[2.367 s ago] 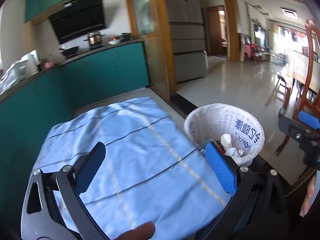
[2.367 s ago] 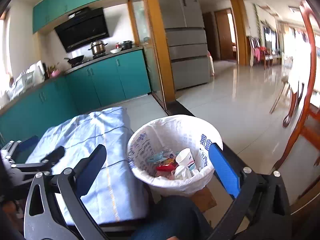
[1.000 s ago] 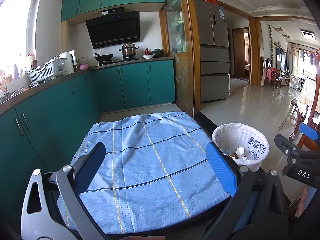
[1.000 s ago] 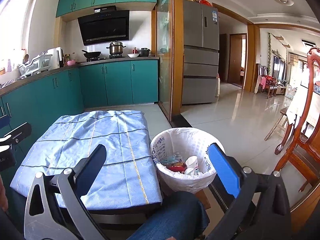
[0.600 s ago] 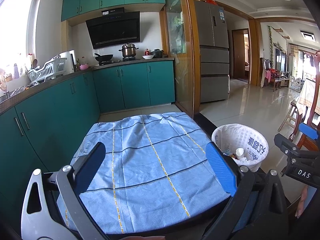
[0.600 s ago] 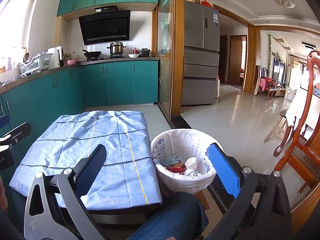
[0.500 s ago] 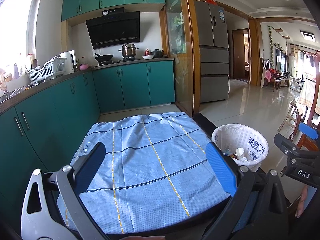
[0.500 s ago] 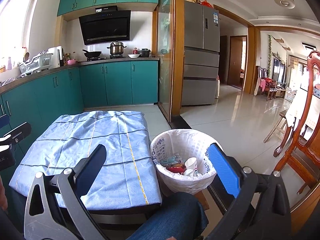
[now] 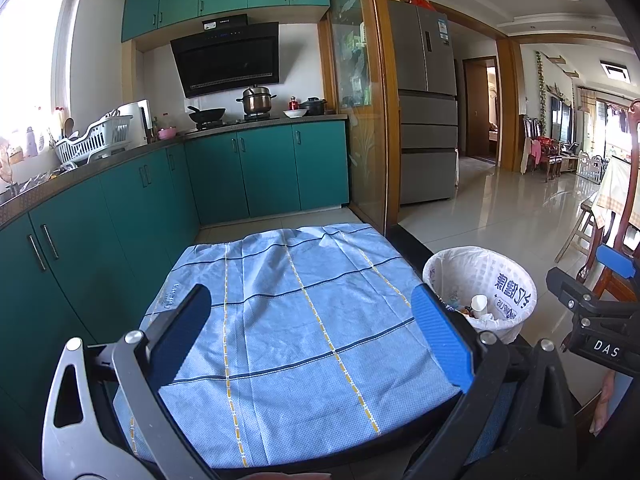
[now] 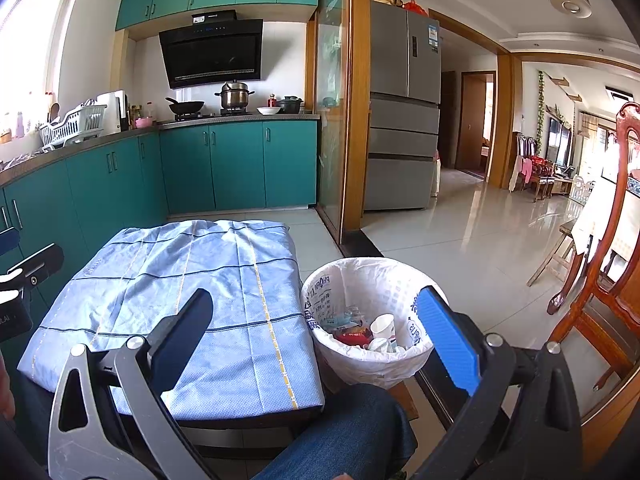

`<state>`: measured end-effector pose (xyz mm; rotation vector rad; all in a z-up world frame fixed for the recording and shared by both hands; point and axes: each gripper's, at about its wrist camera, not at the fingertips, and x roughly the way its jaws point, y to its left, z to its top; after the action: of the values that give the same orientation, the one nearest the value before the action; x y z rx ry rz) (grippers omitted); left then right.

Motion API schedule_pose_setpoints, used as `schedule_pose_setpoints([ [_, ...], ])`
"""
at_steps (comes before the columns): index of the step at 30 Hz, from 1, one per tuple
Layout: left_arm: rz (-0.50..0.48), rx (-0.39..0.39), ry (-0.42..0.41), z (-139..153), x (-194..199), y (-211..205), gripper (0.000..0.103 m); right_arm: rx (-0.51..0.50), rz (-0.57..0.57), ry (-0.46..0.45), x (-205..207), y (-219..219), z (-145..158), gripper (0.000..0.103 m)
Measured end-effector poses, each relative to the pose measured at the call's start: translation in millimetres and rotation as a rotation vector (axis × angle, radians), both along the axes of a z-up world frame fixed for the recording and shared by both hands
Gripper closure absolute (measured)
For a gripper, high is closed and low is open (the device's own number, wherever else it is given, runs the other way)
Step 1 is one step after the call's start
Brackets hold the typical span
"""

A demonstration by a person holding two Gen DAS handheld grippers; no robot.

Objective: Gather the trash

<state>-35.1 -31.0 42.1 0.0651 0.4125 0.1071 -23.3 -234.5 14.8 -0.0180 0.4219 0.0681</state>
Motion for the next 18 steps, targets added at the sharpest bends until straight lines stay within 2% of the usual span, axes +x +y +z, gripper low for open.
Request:
schedule_pose_setpoints([
  [18, -0.014, 0.007, 0.017, -5.9, 6.7, -1.6, 0.003, -0.005, 0.007, 0.013, 5.9, -1.3, -4.5, 0.003],
])
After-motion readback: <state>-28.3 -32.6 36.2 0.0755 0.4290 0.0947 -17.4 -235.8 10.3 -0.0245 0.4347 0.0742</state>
